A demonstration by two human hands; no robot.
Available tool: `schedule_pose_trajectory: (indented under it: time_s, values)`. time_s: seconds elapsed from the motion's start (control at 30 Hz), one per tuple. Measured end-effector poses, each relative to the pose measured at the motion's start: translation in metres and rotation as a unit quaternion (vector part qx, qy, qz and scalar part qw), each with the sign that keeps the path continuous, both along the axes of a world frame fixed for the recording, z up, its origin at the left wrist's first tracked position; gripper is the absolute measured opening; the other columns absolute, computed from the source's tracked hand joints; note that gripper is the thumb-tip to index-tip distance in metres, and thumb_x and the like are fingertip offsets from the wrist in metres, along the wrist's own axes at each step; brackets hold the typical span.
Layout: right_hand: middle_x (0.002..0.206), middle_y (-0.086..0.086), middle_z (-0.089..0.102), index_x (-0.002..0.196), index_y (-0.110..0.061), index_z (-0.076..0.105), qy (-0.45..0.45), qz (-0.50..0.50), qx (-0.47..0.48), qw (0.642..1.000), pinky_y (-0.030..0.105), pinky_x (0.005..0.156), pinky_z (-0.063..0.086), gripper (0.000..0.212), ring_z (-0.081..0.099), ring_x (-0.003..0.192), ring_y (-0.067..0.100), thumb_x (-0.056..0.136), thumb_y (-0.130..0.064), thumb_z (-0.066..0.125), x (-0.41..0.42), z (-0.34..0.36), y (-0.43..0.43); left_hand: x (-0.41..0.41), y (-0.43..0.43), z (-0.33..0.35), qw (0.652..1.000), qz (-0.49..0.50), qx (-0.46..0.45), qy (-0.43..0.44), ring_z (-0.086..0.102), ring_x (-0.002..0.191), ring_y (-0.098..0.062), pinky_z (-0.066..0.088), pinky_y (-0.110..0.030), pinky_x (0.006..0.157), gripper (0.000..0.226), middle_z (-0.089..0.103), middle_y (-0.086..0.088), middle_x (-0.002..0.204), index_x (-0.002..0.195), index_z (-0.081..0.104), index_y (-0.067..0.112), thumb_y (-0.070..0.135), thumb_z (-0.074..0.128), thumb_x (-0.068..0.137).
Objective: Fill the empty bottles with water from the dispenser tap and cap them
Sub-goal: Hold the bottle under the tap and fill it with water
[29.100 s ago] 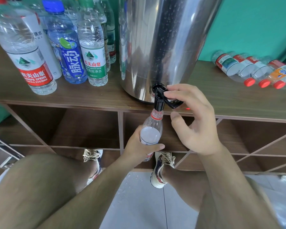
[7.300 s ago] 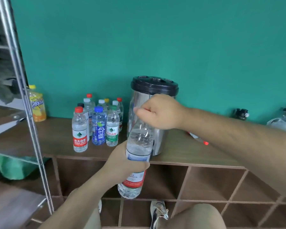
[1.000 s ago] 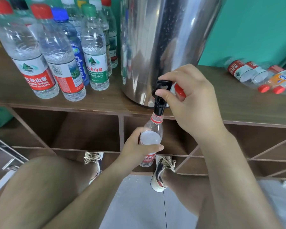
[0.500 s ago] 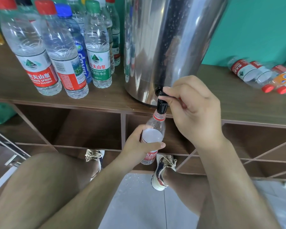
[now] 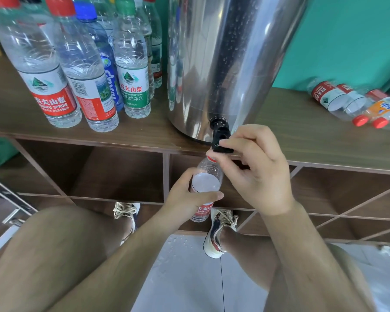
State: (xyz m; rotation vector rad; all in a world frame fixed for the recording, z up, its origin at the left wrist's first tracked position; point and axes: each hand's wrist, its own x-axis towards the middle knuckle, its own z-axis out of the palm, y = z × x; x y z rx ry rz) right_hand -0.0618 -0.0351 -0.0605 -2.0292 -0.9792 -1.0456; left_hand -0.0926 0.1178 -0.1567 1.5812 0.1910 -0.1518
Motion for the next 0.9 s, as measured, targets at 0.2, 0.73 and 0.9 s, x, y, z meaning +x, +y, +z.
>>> schedule_pose_trajectory:
  time_s: [0.2,0.73,0.9]
  values:
    - [0.092,0.016,0.059,0.092,0.005,0.075,0.01,0.009,0.042,0.999,0.01,0.079,0.039,0.023,0.047,0.084,-0.002,0.091,-0.017,0.082,-0.003,-0.001,-0.001,0.001,0.0,-0.001,1.0,0.001,0.005,0.002,0.063,0.114,-0.016,0.056,-0.037,0.095,0.067,0.065,0.011,0.12,0.126,0.055,0.043,0.035,0.093,0.07]
    - [0.107,0.008,0.048,0.108,-0.029,0.053,0.311,-0.052,0.26,0.913,0.032,0.087,0.041,0.024,0.046,0.093,0.016,0.095,-0.025,0.034,0.032,-0.016,-0.026,0.003,0.0,-0.004,1.0,0.003,0.016,0.014,0.062,0.111,-0.015,0.058,-0.038,0.094,0.063,0.063,0.014,0.115,0.119,0.055,0.047,0.038,0.092,0.07]
    - [0.133,0.005,0.046,0.128,-0.032,0.051,0.345,-0.102,0.155,0.92,0.026,0.107,0.045,0.021,0.06,0.112,0.018,0.111,-0.026,0.04,0.045,-0.024,-0.044,0.003,0.0,-0.003,1.0,0.0,0.015,0.015,0.063,0.111,-0.015,0.058,-0.039,0.094,0.064,0.064,0.014,0.116,0.122,0.055,0.045,0.036,0.092,0.071]
